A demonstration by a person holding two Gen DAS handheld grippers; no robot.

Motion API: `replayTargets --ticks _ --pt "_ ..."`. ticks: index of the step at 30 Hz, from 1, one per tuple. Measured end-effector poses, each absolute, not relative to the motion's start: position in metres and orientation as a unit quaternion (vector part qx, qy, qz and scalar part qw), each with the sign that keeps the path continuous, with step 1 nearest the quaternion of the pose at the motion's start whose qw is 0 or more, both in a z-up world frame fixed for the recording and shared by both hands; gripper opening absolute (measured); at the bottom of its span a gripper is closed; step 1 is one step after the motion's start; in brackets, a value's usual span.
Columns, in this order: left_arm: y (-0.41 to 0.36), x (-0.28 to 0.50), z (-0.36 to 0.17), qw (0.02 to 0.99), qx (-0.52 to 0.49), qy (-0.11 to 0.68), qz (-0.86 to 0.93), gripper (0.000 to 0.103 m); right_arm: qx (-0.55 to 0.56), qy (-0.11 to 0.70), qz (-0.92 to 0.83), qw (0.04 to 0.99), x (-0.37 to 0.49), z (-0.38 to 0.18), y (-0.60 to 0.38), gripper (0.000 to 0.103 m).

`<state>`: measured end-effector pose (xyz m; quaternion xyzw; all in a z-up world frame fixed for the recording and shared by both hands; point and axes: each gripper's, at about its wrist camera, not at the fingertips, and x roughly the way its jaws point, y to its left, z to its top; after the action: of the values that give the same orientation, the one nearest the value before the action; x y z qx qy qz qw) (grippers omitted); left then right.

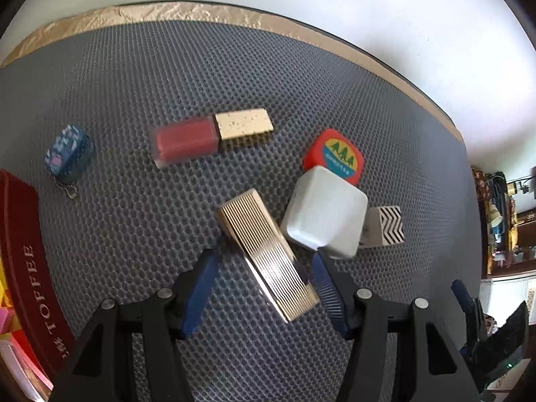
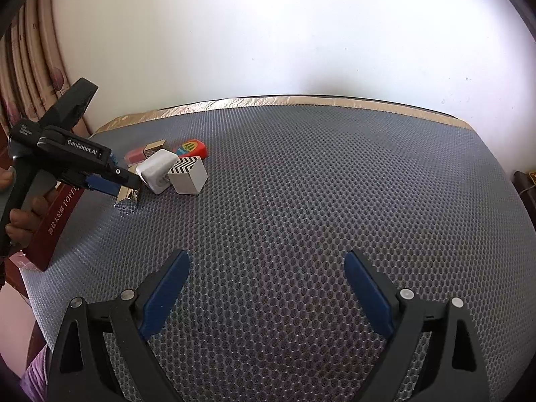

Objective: Organize rigid objects
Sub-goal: 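Open the right gripper over the tray and move the left gripper to the gold power bank, then grasp the gold ribbed power bank with the left gripper and carry it to the tray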

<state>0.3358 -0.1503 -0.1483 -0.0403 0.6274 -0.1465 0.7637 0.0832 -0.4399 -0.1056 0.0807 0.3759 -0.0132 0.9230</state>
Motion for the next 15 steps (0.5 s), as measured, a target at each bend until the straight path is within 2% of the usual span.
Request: replayTargets --ticks 7,8,9,10,15 --pt "-0.160 0.335 -0.151 0.779 -0.021 0.614 -0.127 0.060 0.084 0.379 -0.016 0.921 0.081 -0.106 -0.438 0.093" --pt "-0.161 0.334 -0.151 0.782 -0.017 0.610 -0.126 0.056 0.084 0.380 -0.017 0.921 0.081 -0.107 -0.438 0.093" --pt "-0.164 0.328 -0.150 0.785 -0.013 0.607 -0.122 0.038 0.083 0.381 -0.017 0.921 0.081 -0.107 -0.438 0.093" --pt "-0.164 0.323 -0.149 0.789 -0.004 0.604 -0.117 0.032 0.083 0.381 -0.017 0.921 0.081 -0.107 -0.438 0.093" --pt "-0.162 0.301 -0.149 0.789 -0.017 0.597 -0.144 0.030 0.085 0.383 -0.019 0.920 0.081 -0.107 -0.439 0.093"
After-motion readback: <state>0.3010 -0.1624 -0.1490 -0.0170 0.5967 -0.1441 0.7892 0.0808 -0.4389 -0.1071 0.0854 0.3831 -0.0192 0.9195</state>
